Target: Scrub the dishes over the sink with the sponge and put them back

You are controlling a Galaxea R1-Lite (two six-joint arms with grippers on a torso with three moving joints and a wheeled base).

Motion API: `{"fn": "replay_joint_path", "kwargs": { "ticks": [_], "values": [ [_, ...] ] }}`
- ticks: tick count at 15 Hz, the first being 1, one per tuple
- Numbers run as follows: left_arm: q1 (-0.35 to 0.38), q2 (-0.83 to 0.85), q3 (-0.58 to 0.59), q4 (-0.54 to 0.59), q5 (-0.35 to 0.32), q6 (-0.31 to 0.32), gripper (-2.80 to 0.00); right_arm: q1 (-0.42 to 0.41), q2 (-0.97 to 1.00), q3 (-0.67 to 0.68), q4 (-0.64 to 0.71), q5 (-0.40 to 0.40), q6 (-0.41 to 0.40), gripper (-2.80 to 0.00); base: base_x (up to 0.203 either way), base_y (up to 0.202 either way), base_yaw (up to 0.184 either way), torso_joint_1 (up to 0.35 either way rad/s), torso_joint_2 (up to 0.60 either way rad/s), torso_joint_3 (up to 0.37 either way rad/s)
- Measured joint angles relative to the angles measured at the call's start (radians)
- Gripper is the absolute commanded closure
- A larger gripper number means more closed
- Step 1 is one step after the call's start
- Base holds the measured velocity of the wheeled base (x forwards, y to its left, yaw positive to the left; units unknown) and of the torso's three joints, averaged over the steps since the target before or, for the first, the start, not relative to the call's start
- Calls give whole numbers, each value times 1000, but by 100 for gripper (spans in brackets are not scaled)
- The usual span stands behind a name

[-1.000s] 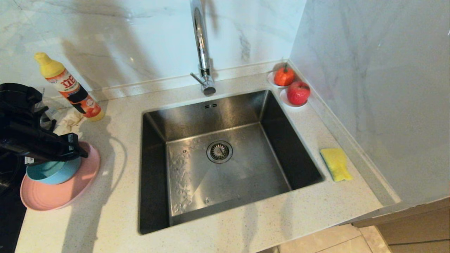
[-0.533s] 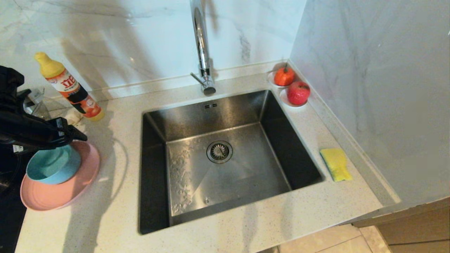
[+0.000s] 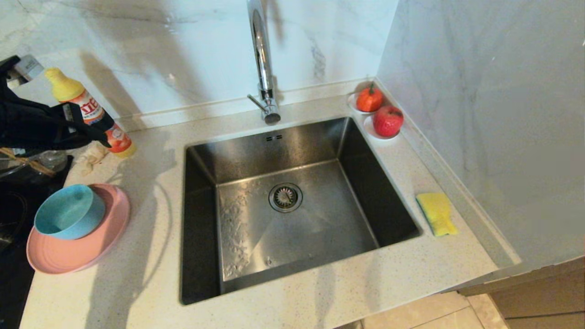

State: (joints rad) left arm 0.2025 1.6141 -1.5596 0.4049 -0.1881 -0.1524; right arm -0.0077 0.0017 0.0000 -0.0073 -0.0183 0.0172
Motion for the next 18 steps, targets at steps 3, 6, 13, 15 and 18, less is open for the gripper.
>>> {"fn": "replay_joint_path", "kwargs": {
  "ticks": [3,6,13,15,18],
  "values": [
    [-66,-94,20,-13,-2,0,0,0,0,0,0,0,0,0,0,0,0,0,0,0],
    [-92,-237,80,-15,-7,-1,0,0,0,0,0,0,0,0,0,0,0,0,0,0],
    [-98,-666,486,-107,-88,9,0,0,0,0,0,0,0,0,0,0,0,0,0,0],
    [-98,-777,586,-126,-128,10,0,0,0,0,0,0,0,0,0,0,0,0,0,0],
    [-98,-919,731,-131,-137,49,0,0,0,0,0,0,0,0,0,0,0,0,0,0]
  ]
}}
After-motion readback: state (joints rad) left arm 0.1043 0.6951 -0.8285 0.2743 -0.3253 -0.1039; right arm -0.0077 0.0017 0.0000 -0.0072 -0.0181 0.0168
